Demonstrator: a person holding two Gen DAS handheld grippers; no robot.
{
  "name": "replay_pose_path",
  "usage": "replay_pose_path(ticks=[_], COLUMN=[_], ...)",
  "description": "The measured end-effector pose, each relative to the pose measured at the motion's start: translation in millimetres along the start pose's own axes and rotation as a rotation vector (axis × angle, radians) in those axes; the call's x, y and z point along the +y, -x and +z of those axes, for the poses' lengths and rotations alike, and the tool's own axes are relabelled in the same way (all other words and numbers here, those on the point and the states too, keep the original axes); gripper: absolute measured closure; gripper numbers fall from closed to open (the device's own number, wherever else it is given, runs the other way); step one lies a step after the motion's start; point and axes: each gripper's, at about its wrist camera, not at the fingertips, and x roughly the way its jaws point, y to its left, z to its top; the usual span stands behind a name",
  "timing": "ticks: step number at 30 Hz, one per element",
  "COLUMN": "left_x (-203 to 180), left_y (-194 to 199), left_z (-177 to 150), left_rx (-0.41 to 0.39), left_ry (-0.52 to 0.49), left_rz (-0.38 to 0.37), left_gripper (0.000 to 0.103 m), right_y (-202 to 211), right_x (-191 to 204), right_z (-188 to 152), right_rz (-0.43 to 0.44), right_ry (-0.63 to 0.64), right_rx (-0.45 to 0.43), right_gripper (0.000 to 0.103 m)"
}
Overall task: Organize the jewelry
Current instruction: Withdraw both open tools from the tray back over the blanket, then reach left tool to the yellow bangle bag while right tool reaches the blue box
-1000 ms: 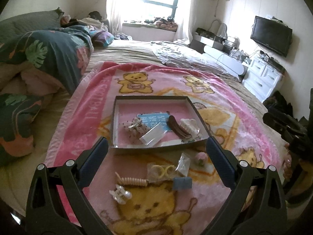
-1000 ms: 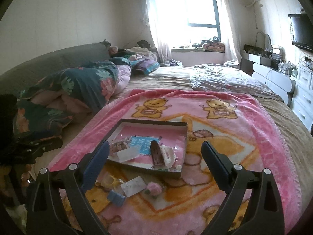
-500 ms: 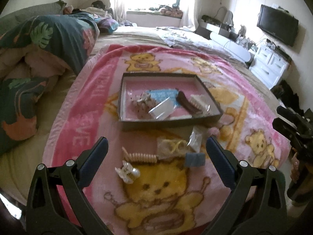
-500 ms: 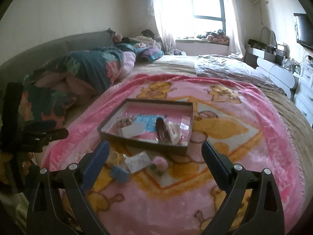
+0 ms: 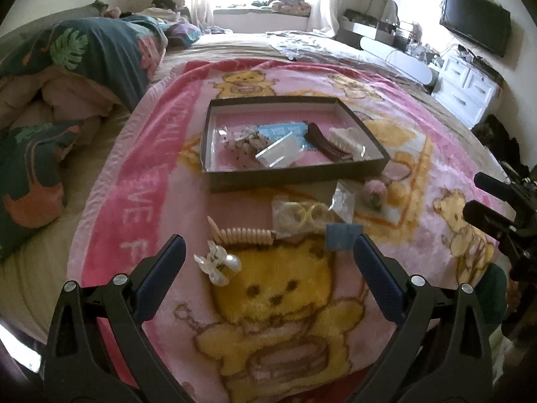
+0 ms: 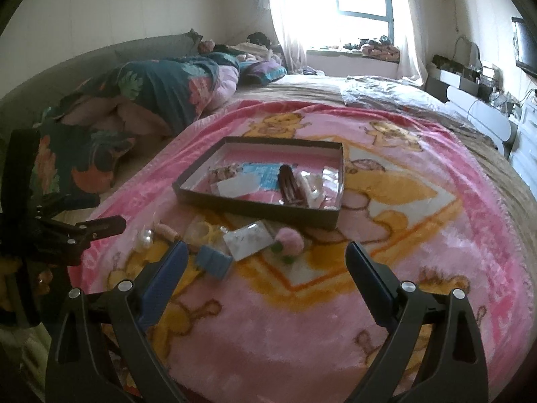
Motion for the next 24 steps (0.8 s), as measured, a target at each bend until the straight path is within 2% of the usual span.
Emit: replay_pose_path(ticks=[8,15,21,24], left_x=[8,23,34,35], left_y=[-9,-11,-23,-32], left_z=[-13,-15,-8,-1], left_rx=[0.033,0.027,0.032,0.041], left_ry=[0.009,0.026,0.036,0.038], left_rz=[0.009,0.045,0.055,0.026], left_gripper=[0.009,0.010,0.010,0.010], right_y=[-12,-22,-39,-51], right_x=[15,25,33,38], right_z=[-10,-13,-16,-18], right_rz=[0.020,0.032,0.039,0.042], right_ry=[0.024,0.042,0.047,0.048], right_rx=[0.041,0.058,0.082,0.099], right_gripper=[0.009,0.009,0.009,0.009])
